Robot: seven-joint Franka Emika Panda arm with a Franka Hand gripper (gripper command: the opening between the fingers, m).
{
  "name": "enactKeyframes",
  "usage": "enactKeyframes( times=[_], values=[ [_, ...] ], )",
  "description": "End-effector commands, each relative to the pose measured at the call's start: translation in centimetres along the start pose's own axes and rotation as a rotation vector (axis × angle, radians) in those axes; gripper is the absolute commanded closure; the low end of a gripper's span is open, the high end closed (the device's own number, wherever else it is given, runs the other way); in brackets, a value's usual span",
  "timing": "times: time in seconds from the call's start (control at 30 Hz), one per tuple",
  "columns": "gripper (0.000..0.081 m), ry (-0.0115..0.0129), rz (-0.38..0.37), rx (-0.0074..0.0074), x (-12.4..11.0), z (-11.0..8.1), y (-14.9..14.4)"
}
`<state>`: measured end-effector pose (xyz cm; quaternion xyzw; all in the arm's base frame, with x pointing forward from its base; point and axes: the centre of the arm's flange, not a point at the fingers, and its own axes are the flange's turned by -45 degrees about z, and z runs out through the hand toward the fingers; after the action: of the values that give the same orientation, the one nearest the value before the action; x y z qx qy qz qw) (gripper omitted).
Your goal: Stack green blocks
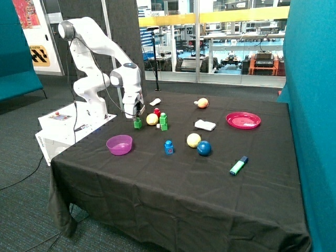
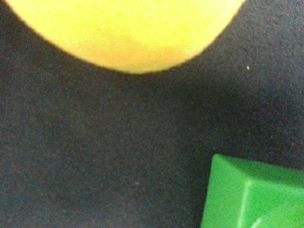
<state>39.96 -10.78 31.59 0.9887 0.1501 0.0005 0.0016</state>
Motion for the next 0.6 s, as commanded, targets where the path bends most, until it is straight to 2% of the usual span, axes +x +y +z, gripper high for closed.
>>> enactKeyframes(
  times=[0.0,0.1,0.33,0.57],
  values=[
    [0.0431,-0.0006,-0.003,0.0034,0.28,0.11,-0.25],
    [0.0435,-0.0006,-0.005,0.0034,0.33,0.15,-0.33],
    [0.0499,-0.0006,-0.002,0.0034,0.40,0.19,-0.34],
    [0.0508,-0.0006,0.004,0.0034,0.32,0.14,-0.12]
  ],
)
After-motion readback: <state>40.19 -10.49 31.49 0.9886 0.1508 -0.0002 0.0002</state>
